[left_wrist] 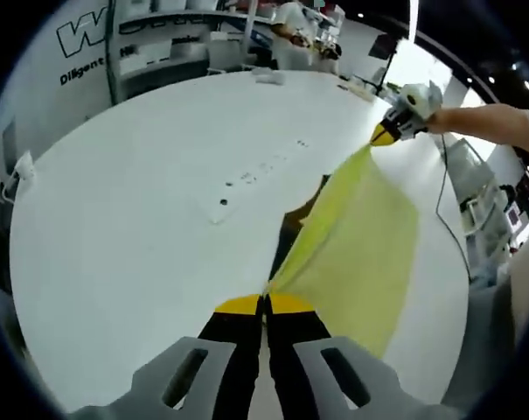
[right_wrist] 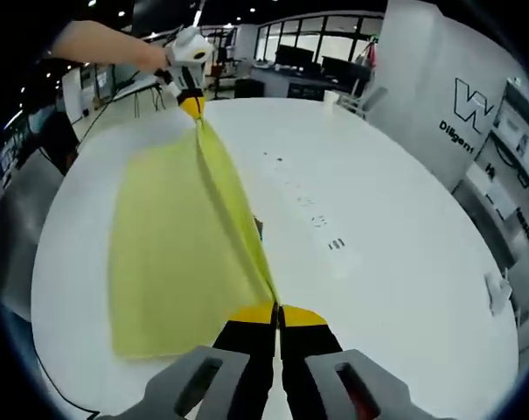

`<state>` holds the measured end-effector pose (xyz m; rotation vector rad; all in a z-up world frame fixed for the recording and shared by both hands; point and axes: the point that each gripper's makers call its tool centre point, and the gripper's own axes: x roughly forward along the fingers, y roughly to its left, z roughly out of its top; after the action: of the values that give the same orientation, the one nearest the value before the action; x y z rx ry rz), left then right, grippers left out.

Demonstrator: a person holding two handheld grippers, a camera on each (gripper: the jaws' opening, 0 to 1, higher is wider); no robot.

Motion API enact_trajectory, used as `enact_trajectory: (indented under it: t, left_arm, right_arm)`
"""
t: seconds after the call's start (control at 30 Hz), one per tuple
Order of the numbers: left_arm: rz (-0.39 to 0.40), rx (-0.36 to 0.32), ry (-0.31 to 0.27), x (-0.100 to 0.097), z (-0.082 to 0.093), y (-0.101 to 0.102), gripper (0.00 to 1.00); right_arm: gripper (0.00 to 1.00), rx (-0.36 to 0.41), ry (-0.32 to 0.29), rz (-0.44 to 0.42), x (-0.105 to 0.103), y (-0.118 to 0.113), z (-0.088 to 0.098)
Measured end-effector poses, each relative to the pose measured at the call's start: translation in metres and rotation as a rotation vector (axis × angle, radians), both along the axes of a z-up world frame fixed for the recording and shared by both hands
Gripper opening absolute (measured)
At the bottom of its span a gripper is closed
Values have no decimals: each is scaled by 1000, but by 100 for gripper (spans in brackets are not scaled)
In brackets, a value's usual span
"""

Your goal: Fold the garment on the visible template until the final outline fits inside the template.

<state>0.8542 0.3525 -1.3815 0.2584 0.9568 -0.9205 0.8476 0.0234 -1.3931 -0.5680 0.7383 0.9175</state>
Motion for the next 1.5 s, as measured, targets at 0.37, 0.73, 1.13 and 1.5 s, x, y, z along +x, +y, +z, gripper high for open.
enact_trajectory:
  t: [0.37,0.73,1.13,1.5]
  left_arm:
    - [97,-4,35,19,-22,5,1]
    - [174,-9,-22,11,-15,28,3]
    - [141,-97,1,-80,-20,34,12]
    - [121,-172,-42,-144,-25,34,14]
  right_arm:
    - [0,-31,48,-49,19,4,-25]
    - [4,5,10,-121,9,-6,-15]
    - [8,131,40,-149,-76,-6,-18]
    - [18,225,91,-169,-142,3,-28]
